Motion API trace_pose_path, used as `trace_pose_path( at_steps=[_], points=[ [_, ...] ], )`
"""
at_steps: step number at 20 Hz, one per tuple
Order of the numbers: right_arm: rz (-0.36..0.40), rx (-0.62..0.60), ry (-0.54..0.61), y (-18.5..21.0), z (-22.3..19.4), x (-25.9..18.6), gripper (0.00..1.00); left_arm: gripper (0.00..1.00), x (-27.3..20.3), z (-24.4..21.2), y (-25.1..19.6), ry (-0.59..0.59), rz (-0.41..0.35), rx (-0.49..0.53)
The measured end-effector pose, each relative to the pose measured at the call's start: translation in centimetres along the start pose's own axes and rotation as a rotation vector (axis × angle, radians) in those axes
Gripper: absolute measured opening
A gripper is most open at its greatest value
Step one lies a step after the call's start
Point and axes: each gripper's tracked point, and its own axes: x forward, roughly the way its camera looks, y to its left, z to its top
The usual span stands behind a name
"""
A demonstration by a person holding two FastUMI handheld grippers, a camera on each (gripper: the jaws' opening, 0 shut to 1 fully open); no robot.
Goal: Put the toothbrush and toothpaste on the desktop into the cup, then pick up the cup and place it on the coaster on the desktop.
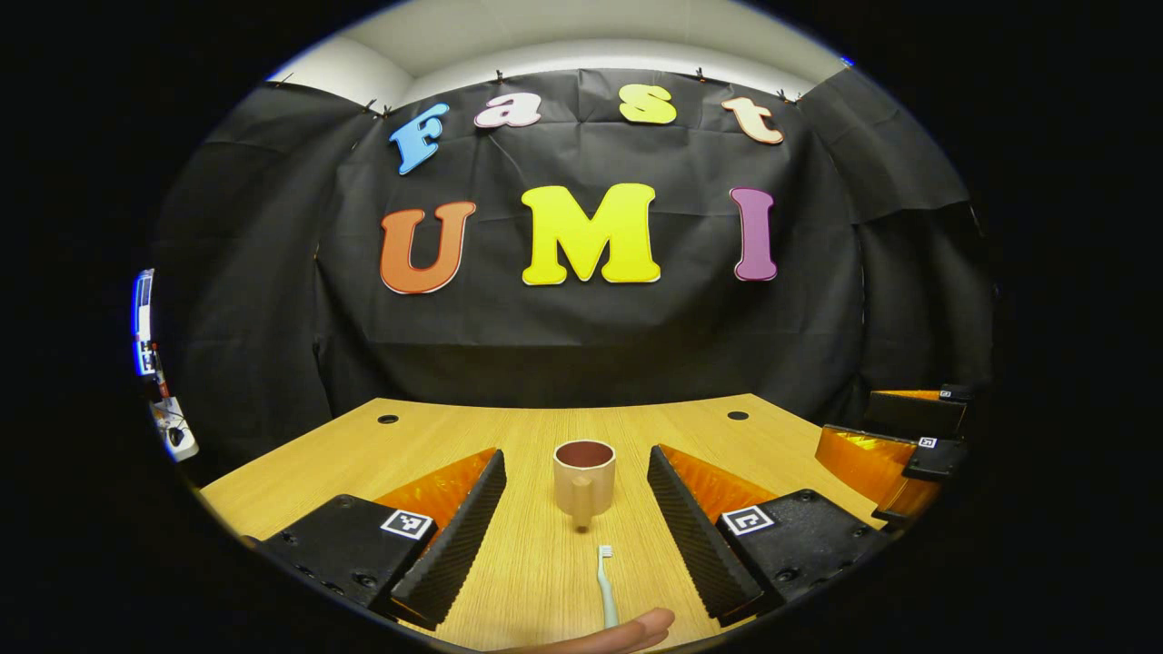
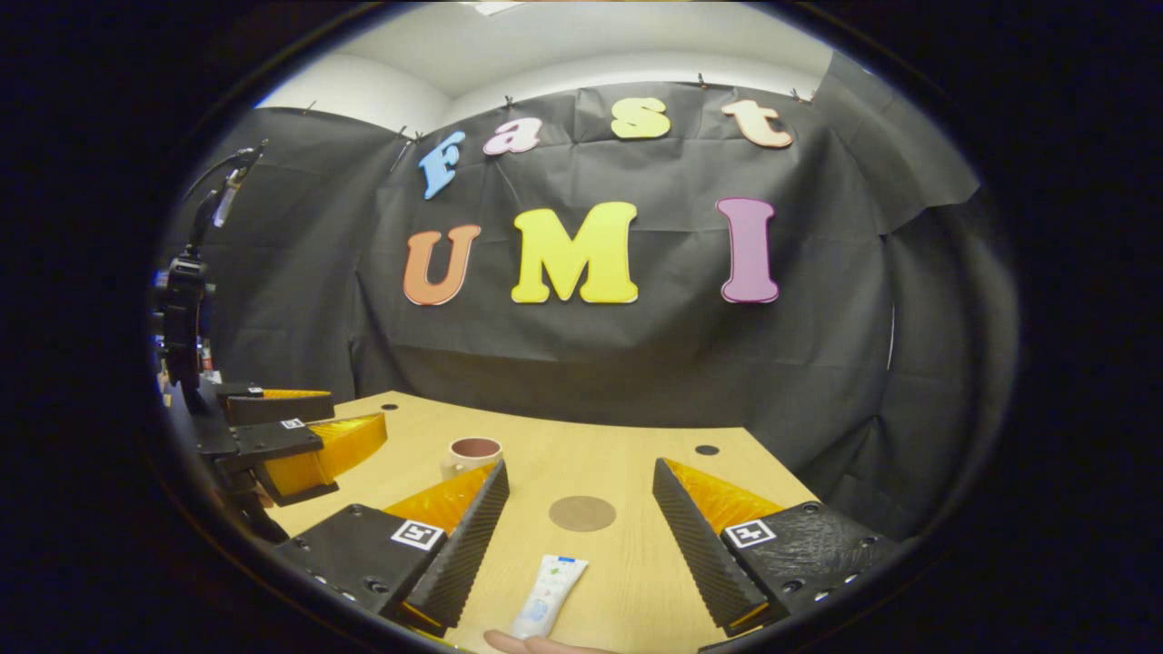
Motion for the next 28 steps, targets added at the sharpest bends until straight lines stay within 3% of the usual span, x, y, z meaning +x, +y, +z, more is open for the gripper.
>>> trace_pose_path(
  at_steps=[1,7,12,16,20,22,27,28],
  points=[
    [-0.002,-0.003,-0.002,0.1,0.1,0.0,0.96,0.99,0.1,0.0,-0.1,0.004,0.002,0.001],
    [-0.022,-0.002,0.015,-0.5,-0.5,0.5,0.96,0.99,0.9,-2.8,-0.7,0.104,-0.013,0.022],
    [-0.050,0.013,0.031,-1.6,-1.1,1.3,0.97,1.00,1.7,-7.7,-2.4,0.280,-0.057,0.033],
    [-0.058,0.038,0.053,-2.1,-1.6,1.6,0.96,1.00,1.2,-13.3,-3.7,0.489,-0.074,-0.005],
    [-0.068,0.051,0.057,-2.5,-1.6,1.7,0.96,0.94,0.5,-16.3,-3.4,0.590,-0.058,-0.005],
    [-0.069,0.055,0.059,-2.5,-1.7,1.7,0.96,0.88,0.1,-16.8,-4.4,0.618,-0.112,-0.030],
    [-0.073,0.064,0.072,-2.7,-2.0,2.0,0.96,0.73,1.0,-18.6,-4.2,0.625,-0.103,-0.043],
    [-0.073,0.066,0.075,-2.8,-2.1,2.0,0.96,0.75,1.0,-18.9,-4.2,0.635,-0.106,-0.059]
  ],
)
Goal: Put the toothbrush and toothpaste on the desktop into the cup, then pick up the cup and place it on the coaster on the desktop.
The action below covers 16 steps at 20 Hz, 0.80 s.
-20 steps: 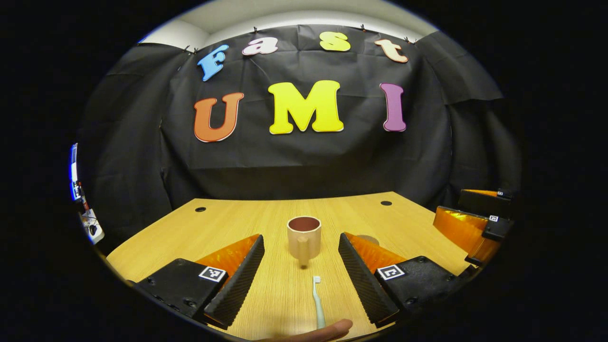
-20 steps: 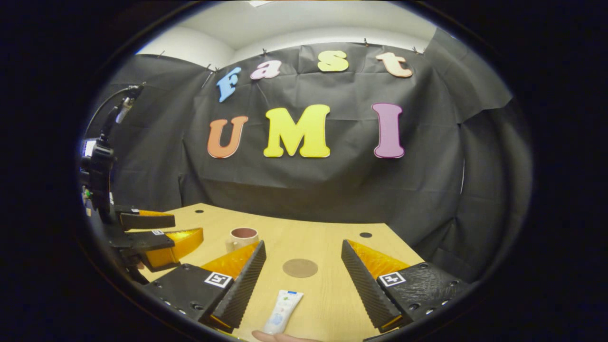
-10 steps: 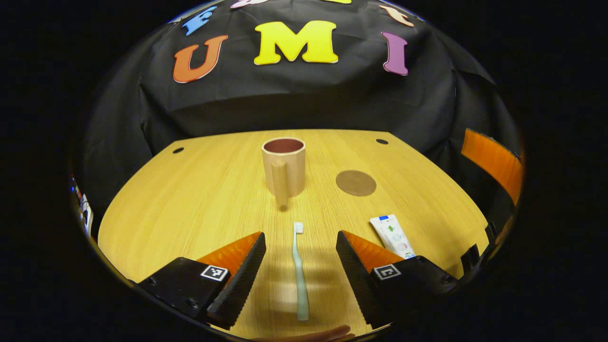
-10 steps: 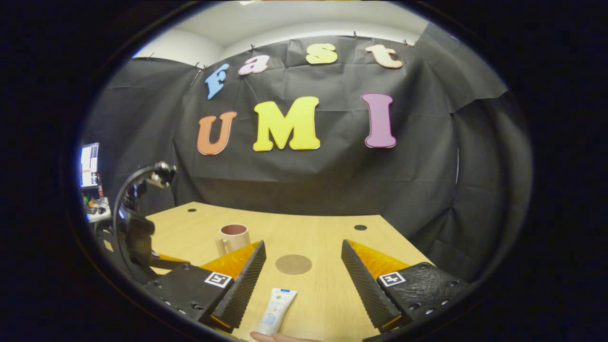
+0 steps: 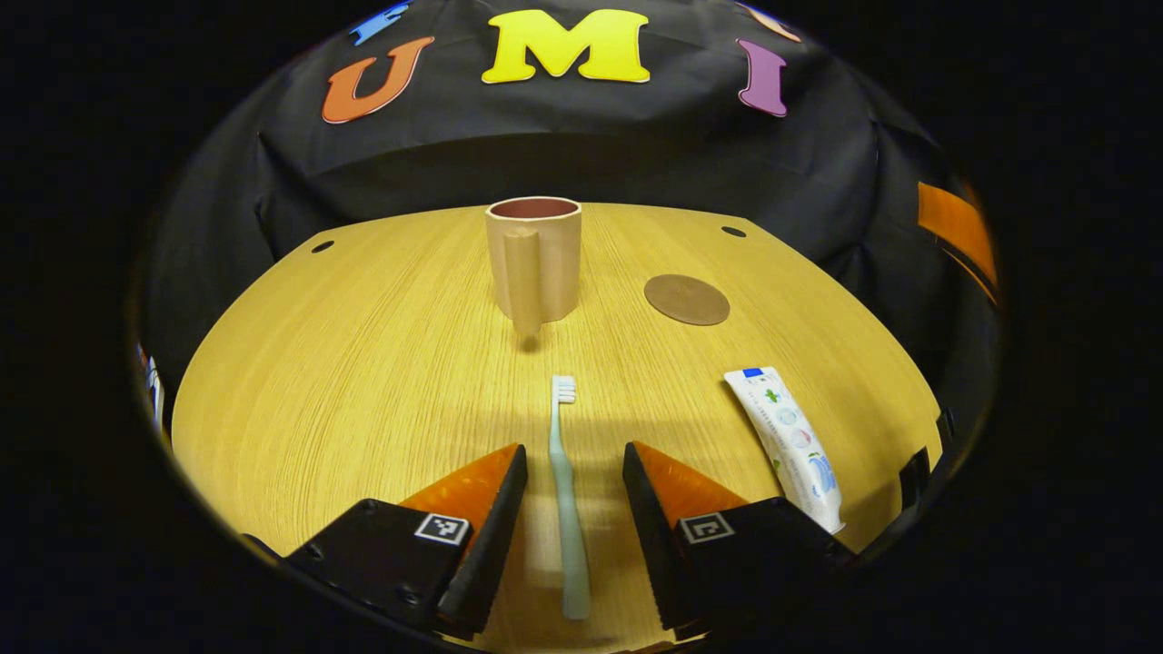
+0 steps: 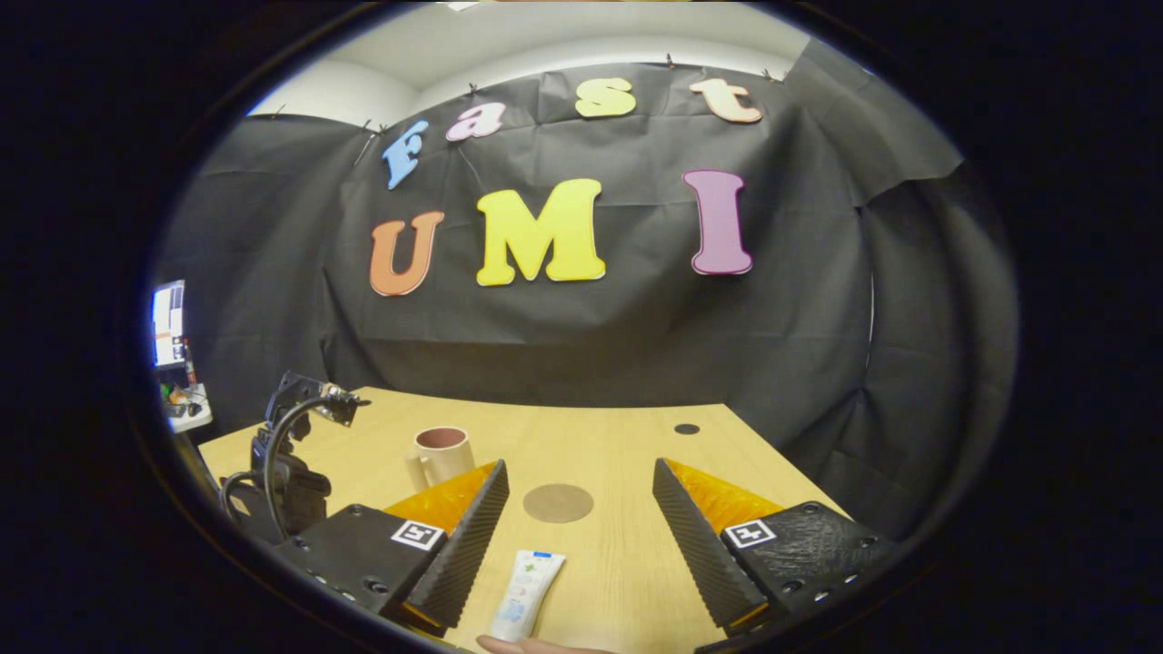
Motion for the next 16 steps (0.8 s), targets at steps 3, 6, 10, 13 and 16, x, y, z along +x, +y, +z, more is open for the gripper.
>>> trace_pose_path(
  at_steps=[3,6,10,13,16],
  points=[
    [-0.004,0.006,0.006,-0.1,-0.1,0.1,0.96,0.51,0.0,0.3,0.0,-0.016,-0.015,-0.001],
    [-0.005,0.002,0.016,0.0,-0.3,0.1,0.96,0.25,0.5,0.3,0.0,-0.025,-0.013,0.023],
    [-0.013,-0.003,0.025,0.1,-0.6,-0.1,0.96,0.09,0.2,0.5,0.2,-0.040,-0.014,0.029],
    [-0.006,-0.005,0.048,0.6,-1.3,-0.2,0.96,0.08,-0.8,2.1,0.6,-0.114,0.008,0.048],
    [-0.008,-0.029,0.073,1.1,-2.6,0.0,0.96,0.08,-2.4,4.4,0.9,-0.215,0.042,0.062]
  ],
)
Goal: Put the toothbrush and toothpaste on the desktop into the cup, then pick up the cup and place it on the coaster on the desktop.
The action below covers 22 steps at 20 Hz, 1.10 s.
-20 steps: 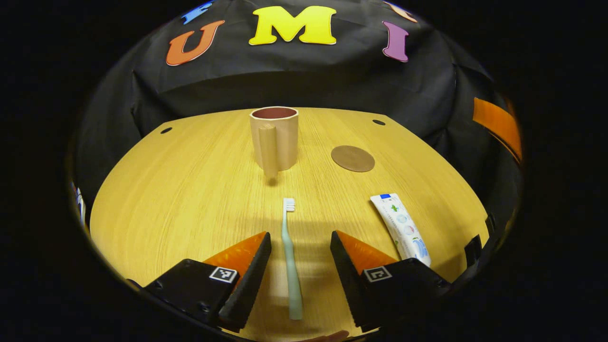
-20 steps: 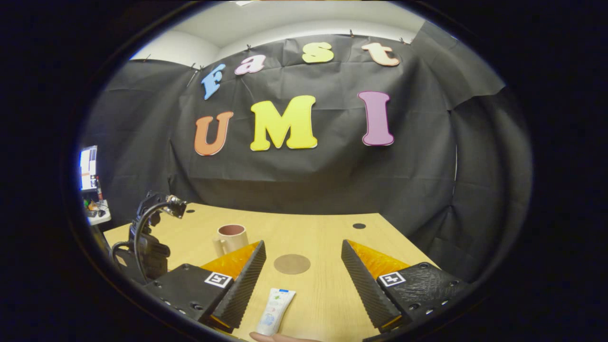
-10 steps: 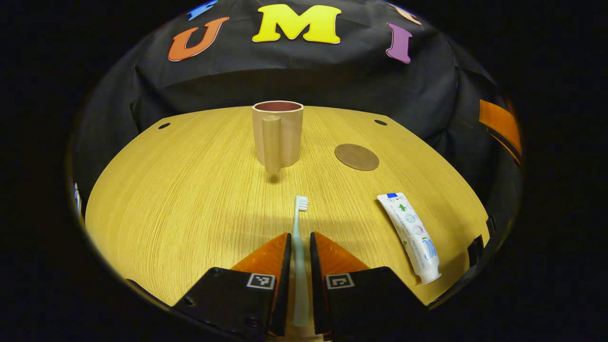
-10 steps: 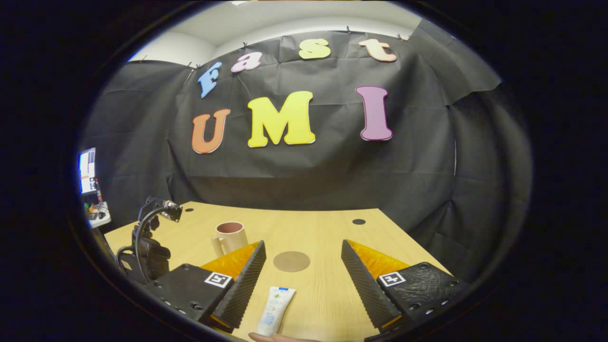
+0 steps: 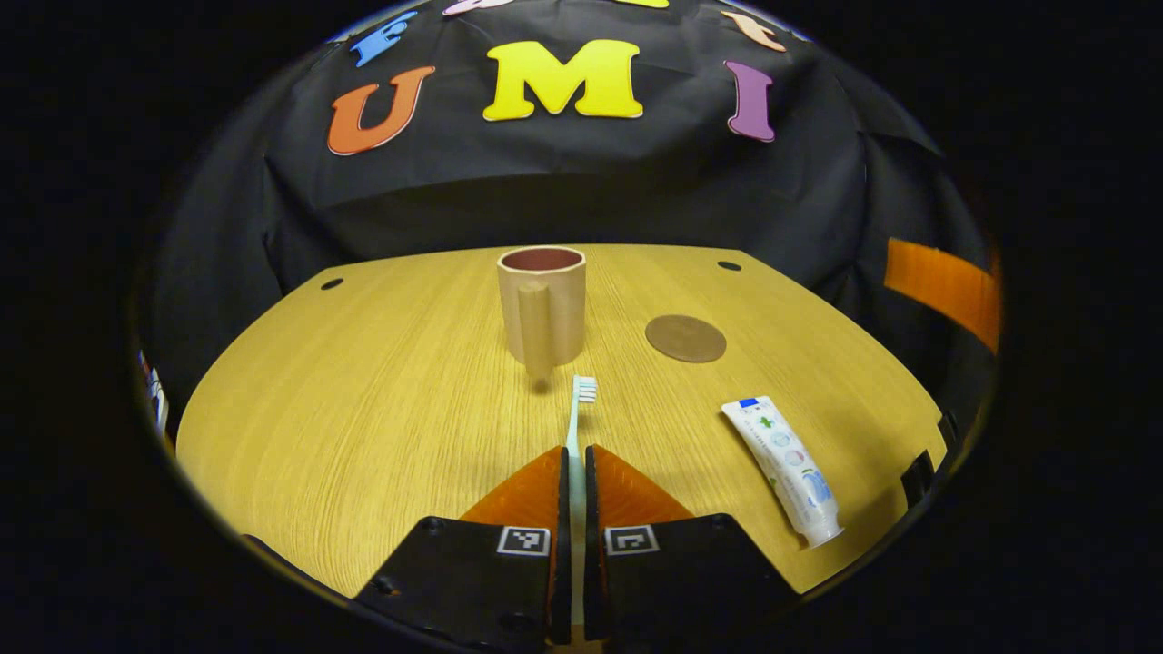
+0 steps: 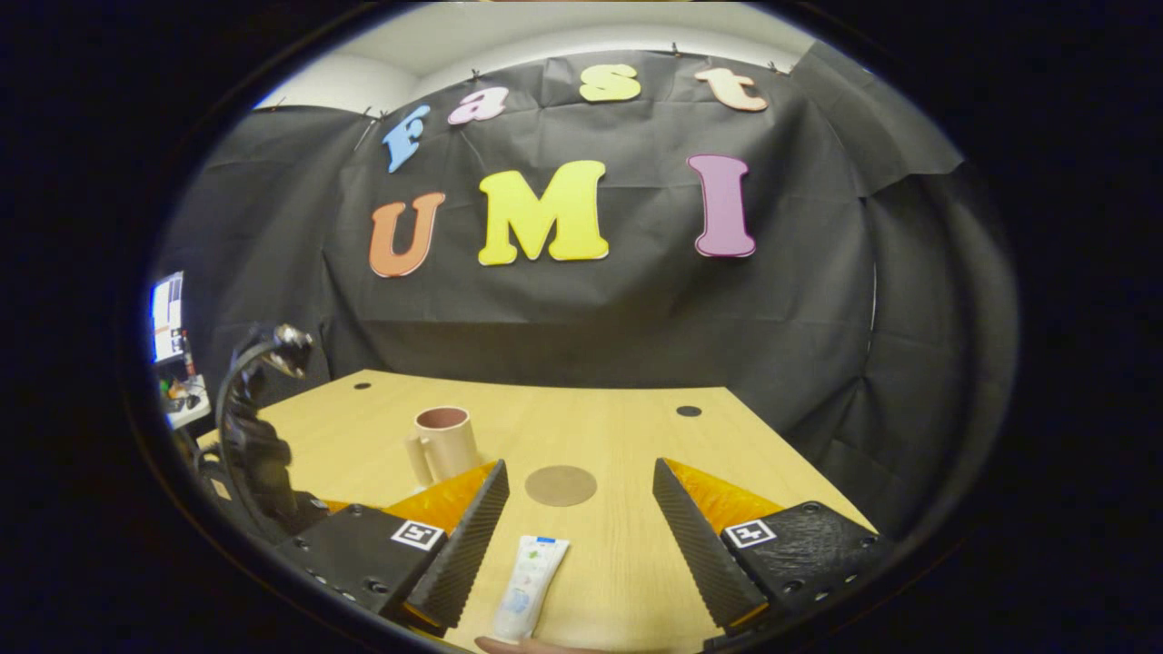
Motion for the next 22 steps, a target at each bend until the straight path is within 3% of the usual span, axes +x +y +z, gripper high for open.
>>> trace_pose_path(
  at_steps=[6,9,13,20,22],
  points=[
    [0.011,-0.033,0.092,1.9,-3.7,0.6,0.96,0.08,-4.1,6.5,1.8,-0.279,0.108,0.005],
    [0.030,-0.023,0.200,3.4,-6.9,1.0,0.95,0.08,-6.0,8.5,2.8,-0.371,0.134,-0.037],
    [0.016,-0.019,0.373,4.3,-11.2,1.7,0.97,0.08,-6.8,9.5,3.4,-0.415,0.140,-0.052],
    [-0.010,0.002,0.544,4.3,-15.6,1.8,0.95,0.08,-6.0,8.6,3.2,-0.369,0.117,-0.088],
    [-0.005,0.002,0.533,4.2,-15.4,2.2,0.81,0.08,-5.9,8.5,3.3,-0.363,0.122,-0.093]
  ],
)
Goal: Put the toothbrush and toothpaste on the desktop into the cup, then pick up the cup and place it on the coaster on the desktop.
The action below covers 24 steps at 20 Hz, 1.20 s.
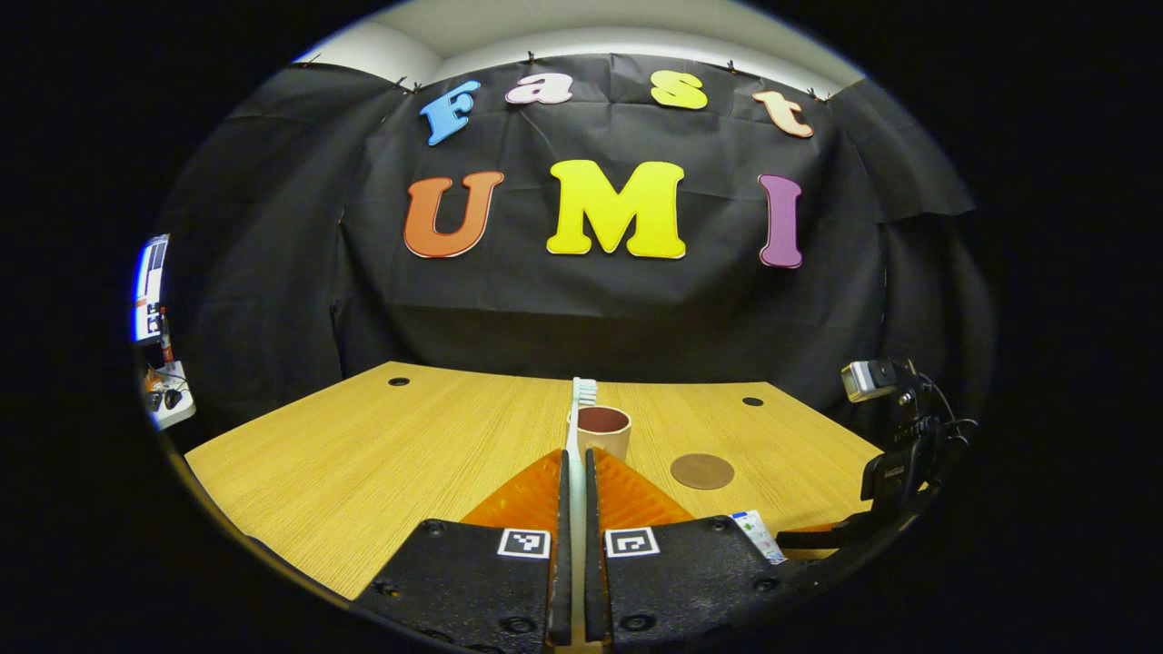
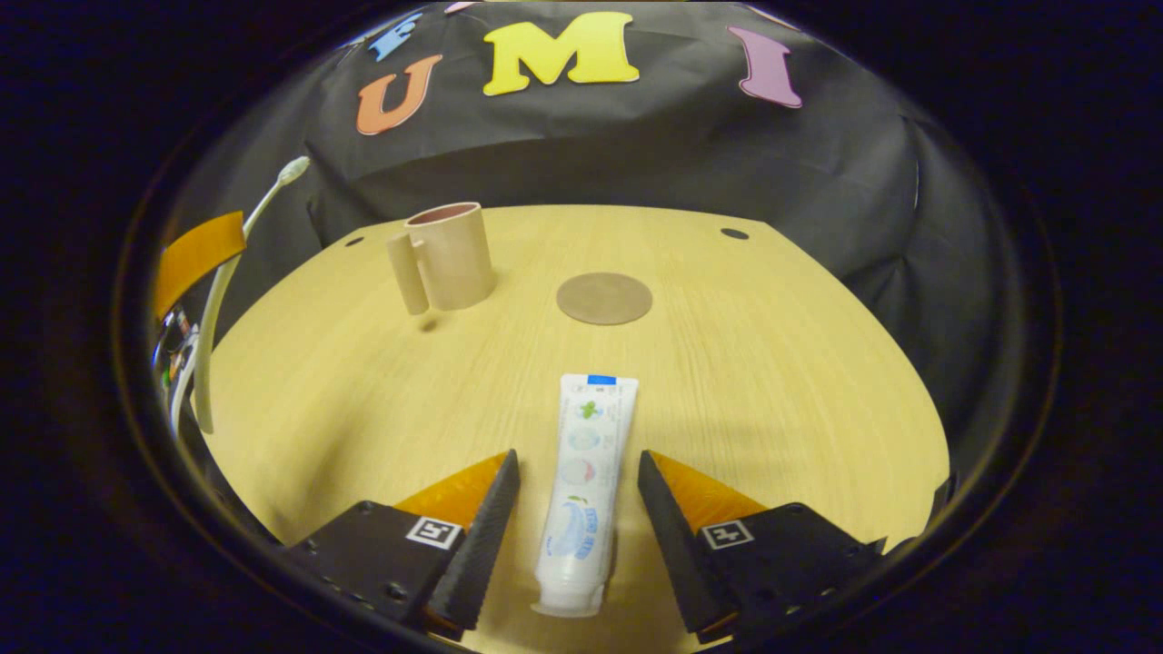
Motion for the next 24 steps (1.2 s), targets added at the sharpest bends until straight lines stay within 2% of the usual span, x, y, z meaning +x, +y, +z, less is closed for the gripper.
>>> trace_pose_path(
  at_steps=[2,3,5,6,8,9,11,16,17,18,20,24],
  points=[
    [0.001,0.001,0.002,-0.1,0.0,0.1,0.68,0.08,0.1,0.0,-0.1,0.001,-0.004,-0.002],
    [0.026,0.024,0.018,0.2,-0.3,0.1,0.51,0.08,0.1,0.0,-0.2,0.001,-0.006,-0.002],
    [0.039,0.035,0.025,0.1,-0.1,0.0,0.42,0.08,0.1,-0.2,-0.2,0.006,-0.011,-0.006],
    [0.047,0.041,0.022,0.0,0.0,0.0,0.34,0.08,0.2,-0.3,-0.2,0.010,-0.012,-0.009],
    [0.081,0.058,0.017,0.3,0.1,-0.2,0.30,0.08,0.3,-0.6,-0.2,0.019,-0.012,-0.008],
    [0.070,0.040,-0.011,-0.1,0.7,-0.3,0.25,0.08,0.3,-0.7,-0.2,0.023,-0.011,-0.009],
    [0.031,0.012,-0.110,-0.8,2.6,-1.3,0.25,0.08,0.3,-0.7,-0.2,0.023,-0.012,-0.009],
    [0.080,0.040,-0.394,-0.9,8.1,-6.5,0.25,0.08,0.2,-0.3,-0.2,0.010,-0.015,-0.001],
    [0.087,0.036,-0.451,-1.1,9.3,-7.6,0.22,0.08,0.2,-0.4,-0.4,0.013,-0.023,-0.001],
    [0.099,0.039,-0.497,-1.2,10.1,-8.5,0.25,0.08,0.3,-0.5,-0.6,0.014,-0.032,-0.002],
    [0.135,0.068,-0.575,-1.2,11.3,-10.6,0.25,0.08,0.1,-0.5,-1.1,0.016,-0.045,-0.004],
    [0.102,0.055,-0.699,-2.5,13.1,-13.3,0.25,0.08,0.2,-0.4,-2.0,0.039,-0.077,-0.003]
  ],
)
